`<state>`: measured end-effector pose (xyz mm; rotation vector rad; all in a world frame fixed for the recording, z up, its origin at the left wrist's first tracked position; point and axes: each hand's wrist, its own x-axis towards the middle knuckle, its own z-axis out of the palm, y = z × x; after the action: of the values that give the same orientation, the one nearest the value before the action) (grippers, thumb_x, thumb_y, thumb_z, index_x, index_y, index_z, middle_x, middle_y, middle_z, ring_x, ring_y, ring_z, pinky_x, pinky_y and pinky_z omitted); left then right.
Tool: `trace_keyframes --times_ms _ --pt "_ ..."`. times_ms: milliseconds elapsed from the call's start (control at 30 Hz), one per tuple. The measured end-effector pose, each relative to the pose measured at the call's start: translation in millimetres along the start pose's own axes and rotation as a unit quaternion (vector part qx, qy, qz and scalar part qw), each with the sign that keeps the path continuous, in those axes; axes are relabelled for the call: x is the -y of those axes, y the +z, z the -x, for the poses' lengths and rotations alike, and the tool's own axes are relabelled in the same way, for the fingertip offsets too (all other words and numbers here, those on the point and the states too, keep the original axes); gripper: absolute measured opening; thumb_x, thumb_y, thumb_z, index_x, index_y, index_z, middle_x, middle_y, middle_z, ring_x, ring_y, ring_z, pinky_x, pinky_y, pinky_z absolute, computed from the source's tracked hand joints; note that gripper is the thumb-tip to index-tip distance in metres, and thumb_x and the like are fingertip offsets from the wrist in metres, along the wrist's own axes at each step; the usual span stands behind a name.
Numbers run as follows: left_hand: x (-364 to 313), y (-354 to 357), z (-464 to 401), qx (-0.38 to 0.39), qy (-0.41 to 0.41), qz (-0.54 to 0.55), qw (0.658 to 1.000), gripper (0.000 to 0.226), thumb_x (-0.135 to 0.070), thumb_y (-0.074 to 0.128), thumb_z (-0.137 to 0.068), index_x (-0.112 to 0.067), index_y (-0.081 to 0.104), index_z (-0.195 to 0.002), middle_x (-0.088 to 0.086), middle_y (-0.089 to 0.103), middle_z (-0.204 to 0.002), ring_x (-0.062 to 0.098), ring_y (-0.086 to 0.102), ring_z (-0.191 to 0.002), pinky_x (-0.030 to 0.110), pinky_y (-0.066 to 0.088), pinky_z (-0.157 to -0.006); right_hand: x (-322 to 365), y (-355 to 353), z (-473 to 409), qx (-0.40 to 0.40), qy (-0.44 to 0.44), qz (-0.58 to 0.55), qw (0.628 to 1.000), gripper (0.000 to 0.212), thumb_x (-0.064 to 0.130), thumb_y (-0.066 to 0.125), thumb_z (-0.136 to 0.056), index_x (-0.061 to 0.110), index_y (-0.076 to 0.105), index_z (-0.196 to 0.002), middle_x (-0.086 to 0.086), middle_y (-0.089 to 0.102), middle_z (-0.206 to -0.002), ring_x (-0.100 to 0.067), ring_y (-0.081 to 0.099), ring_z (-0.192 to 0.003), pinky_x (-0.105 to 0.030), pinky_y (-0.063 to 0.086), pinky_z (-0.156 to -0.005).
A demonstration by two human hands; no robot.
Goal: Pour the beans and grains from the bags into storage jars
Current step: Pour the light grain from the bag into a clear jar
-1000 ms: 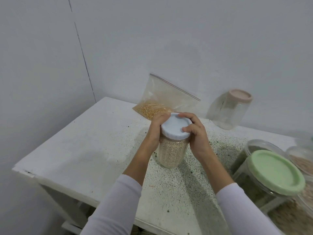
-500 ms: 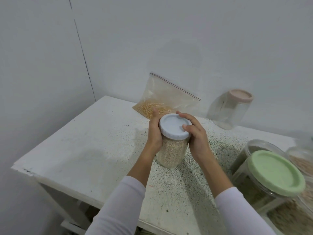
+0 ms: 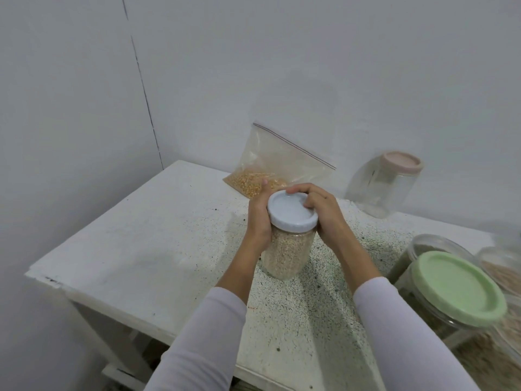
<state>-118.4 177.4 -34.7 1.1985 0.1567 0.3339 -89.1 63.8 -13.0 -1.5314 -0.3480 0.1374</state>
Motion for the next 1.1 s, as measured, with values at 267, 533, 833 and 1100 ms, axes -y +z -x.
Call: trace_keyframes --times_ms 267,533,833,1100 --pt "4 -2 -1 -0.018 -0.005 -0.004 1.000 0.070 -0.056 0.022 -0.099 -0.007 0.070 -0.085 0.016 0.070 -0.084 0.028 0.068 -0.082 0.036 0.053 -0.074 -20 14 41 -0.239 -0.063 0.016 0.969 0.015 0.029 0.062 -0.090 0.021 0.074 -0.093 -0.007 0.067 -0.104 -0.013 0.056 -0.098 -0.025 0.046 -0.084" --pt "3 0 -4 -0.028 -0.023 0.021 0.999 0.066 -0.053 0.025 -0.099 -0.009 0.069 -0.079 0.010 0.070 -0.074 0.026 0.067 -0.075 0.036 0.053 -0.070 29 -8 37 0.047 -0.106 0.322 0.940 0.072 0.048 0.078 -0.063 0.032 0.051 -0.128 0.013 0.042 -0.138 0.003 0.033 -0.124 -0.012 0.026 -0.102" --pt "0 1 -6 -0.058 -0.045 0.045 0.996 0.050 -0.044 0.041 -0.099 -0.009 0.066 -0.073 0.010 0.065 -0.074 0.025 0.063 -0.074 0.036 0.050 -0.067 11 23 38 -0.055 -0.113 0.329 0.936 0.078 0.035 0.086 -0.064 0.018 0.048 -0.130 0.007 0.043 -0.121 -0.011 0.037 -0.117 -0.023 0.033 -0.094" --pt "-9 11 -4 -0.028 -0.052 0.016 0.998 0.031 -0.019 0.050 -0.096 -0.007 0.061 -0.070 0.004 0.061 -0.060 0.015 0.059 -0.056 0.023 0.045 -0.050 58 17 26 0.105 0.007 0.584 0.805 0.094 0.048 0.080 -0.067 0.017 0.031 -0.141 -0.010 0.035 -0.132 -0.029 0.041 -0.120 -0.040 0.044 -0.095"
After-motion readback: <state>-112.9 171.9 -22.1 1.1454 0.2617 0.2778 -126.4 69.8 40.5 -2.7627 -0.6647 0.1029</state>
